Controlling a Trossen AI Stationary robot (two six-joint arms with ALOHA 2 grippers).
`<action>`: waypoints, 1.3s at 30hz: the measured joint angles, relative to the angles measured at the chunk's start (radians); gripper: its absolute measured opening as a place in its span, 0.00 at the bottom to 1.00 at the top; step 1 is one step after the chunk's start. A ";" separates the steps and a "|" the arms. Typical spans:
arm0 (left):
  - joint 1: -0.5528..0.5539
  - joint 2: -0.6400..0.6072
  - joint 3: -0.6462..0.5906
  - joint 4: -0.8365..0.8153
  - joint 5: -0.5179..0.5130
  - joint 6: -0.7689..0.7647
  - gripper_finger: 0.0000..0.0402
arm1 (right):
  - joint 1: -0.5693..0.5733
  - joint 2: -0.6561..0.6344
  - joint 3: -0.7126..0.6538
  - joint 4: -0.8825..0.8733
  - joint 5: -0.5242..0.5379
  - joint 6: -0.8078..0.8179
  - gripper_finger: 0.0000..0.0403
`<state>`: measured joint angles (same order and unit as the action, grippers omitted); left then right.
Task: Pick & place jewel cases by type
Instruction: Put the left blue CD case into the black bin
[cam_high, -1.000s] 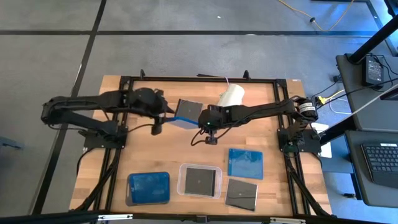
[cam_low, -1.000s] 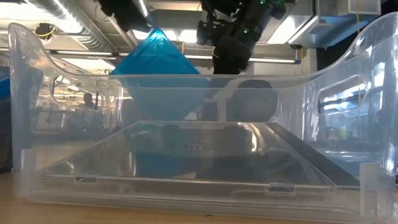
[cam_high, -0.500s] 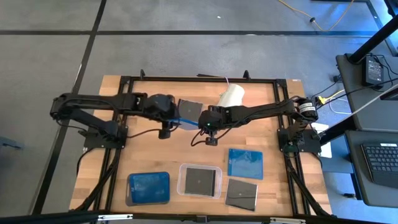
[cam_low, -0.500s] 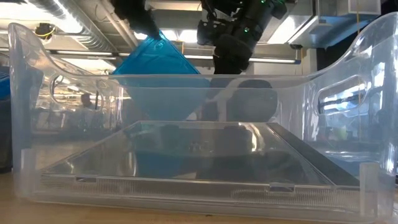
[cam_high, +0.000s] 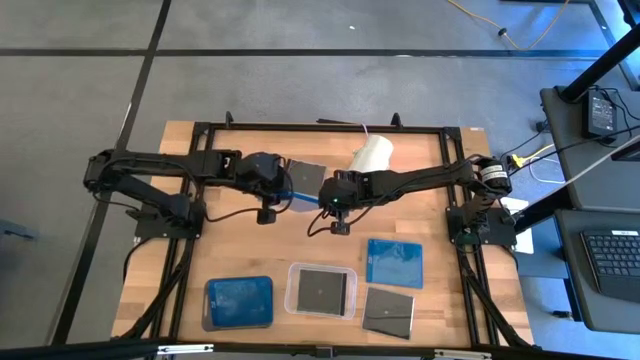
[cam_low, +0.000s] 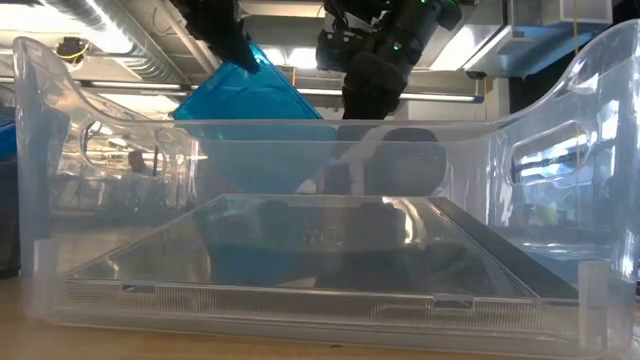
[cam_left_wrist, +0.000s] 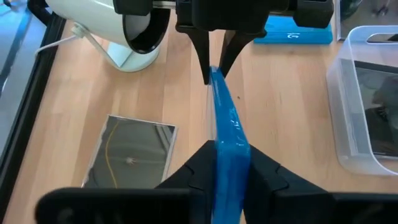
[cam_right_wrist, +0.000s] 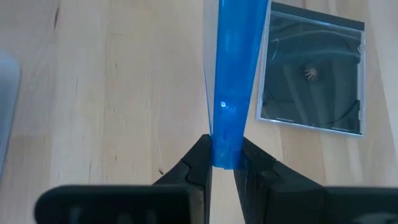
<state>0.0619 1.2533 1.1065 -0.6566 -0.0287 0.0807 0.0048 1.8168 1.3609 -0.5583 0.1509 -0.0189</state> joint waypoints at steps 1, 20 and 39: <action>0.000 0.000 0.000 -0.001 0.000 0.000 0.10 | 0.000 0.000 0.000 -0.001 -0.002 0.000 0.13; -0.062 -0.313 -0.182 0.056 0.004 -0.328 0.09 | -0.001 -0.002 0.000 -0.085 0.174 -0.008 0.24; -0.421 -0.746 -0.568 0.336 -0.111 -0.721 0.08 | -0.003 -0.083 0.000 -0.055 0.121 0.064 0.24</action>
<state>-0.3593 0.5074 0.5385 -0.3210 -0.1401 -0.6408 0.0021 1.7341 1.3605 -0.6137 0.2716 0.0454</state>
